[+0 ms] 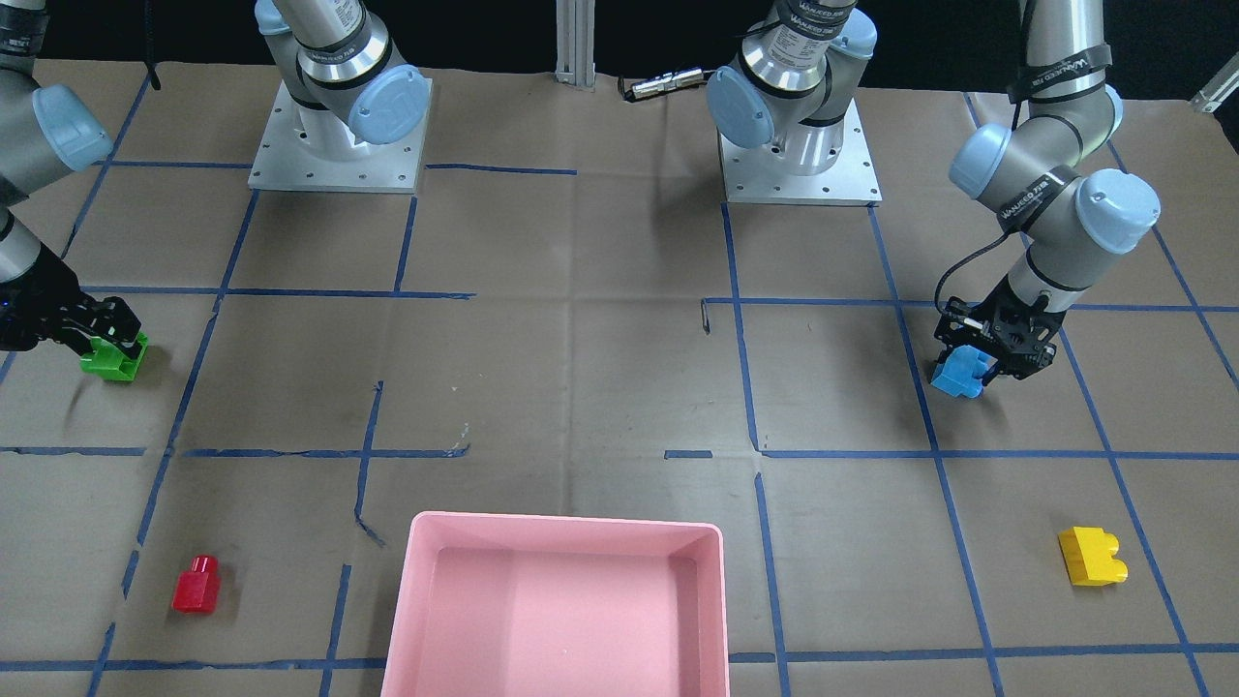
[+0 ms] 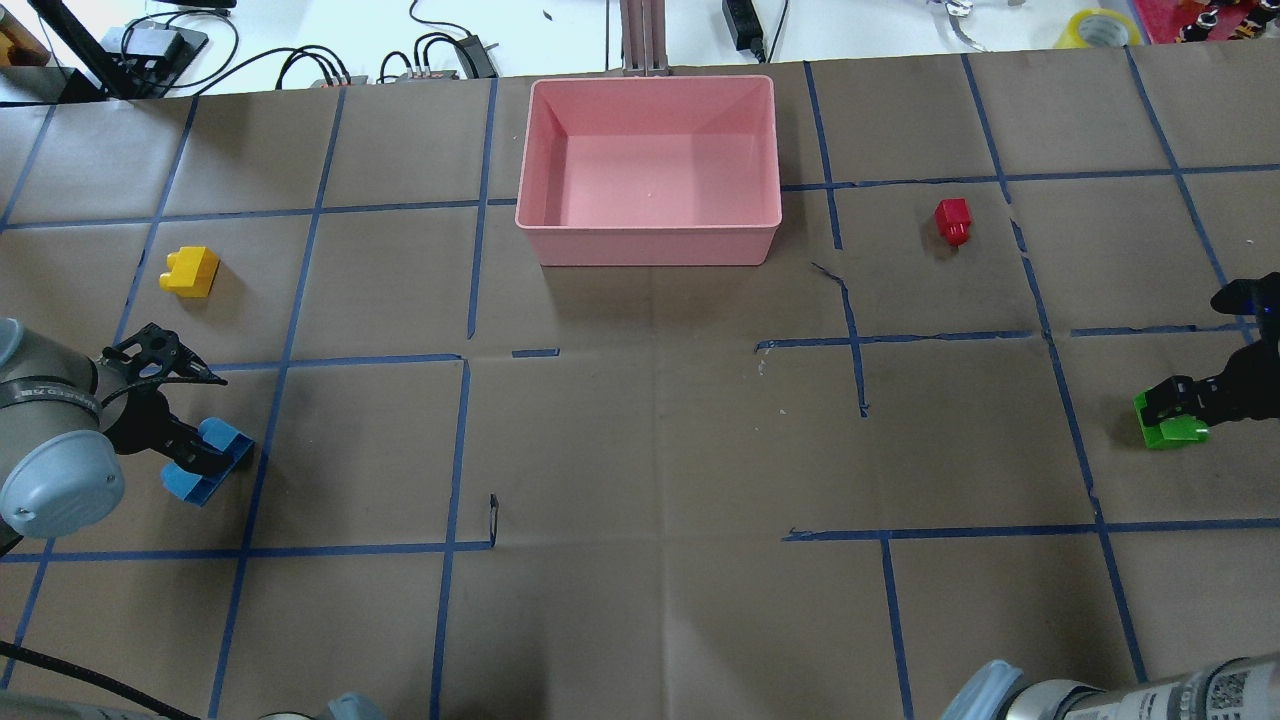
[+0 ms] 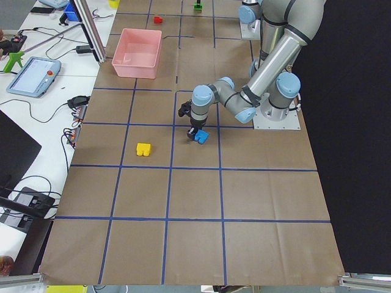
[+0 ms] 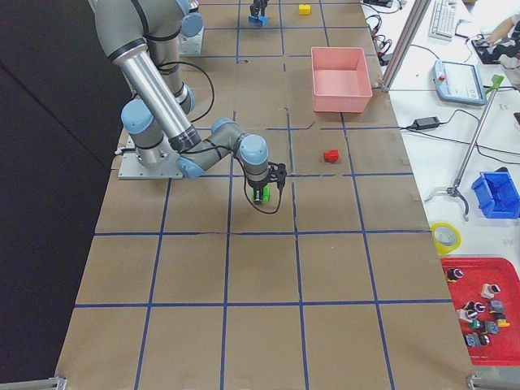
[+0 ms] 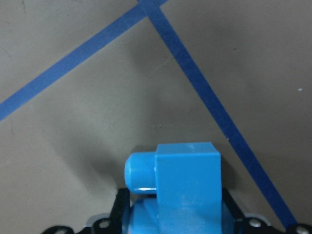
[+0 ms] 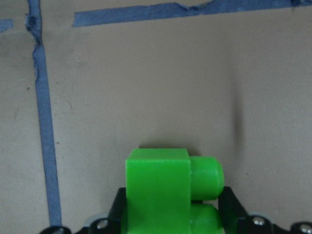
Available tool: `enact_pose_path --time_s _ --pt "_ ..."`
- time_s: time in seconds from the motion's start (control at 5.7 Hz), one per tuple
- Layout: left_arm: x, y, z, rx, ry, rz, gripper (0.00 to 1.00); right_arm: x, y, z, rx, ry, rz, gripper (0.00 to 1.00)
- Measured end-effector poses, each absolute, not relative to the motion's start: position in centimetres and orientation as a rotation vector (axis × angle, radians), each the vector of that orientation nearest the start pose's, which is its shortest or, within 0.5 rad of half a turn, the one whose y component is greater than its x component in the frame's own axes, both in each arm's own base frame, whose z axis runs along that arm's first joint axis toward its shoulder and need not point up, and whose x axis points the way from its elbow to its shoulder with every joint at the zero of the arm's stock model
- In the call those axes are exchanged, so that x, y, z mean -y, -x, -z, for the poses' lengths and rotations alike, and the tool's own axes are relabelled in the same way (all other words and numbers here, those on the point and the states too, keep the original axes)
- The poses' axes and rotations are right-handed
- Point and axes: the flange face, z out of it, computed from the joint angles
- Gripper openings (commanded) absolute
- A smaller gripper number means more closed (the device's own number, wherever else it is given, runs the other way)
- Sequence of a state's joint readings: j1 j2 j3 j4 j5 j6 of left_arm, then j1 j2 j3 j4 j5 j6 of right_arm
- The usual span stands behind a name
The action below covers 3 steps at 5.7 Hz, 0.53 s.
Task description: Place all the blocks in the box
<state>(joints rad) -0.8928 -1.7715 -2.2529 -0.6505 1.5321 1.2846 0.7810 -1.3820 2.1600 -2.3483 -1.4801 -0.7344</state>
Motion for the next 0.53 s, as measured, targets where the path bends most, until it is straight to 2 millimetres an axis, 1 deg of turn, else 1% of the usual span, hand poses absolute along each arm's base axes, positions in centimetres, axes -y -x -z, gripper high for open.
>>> enact_pose_path --time_s 0.18,0.35,0.53 --pt "43.1 -17.1 -18.8 -2.971 -0.935 0.099 0.33 43.3 23.0 -23.7 -3.074 -0.079 0.091 0.14" --pt "44.6 -18.1 -20.9 -2.933 -0.935 0.131 0.32 45.2 22.4 -28.0 -3.083 -0.044 0.116 0.09" --pt "46.9 -19.3 -24.4 -2.910 -0.944 0.148 0.32 48.0 20.4 -33.0 -3.100 0.041 0.157 0.08"
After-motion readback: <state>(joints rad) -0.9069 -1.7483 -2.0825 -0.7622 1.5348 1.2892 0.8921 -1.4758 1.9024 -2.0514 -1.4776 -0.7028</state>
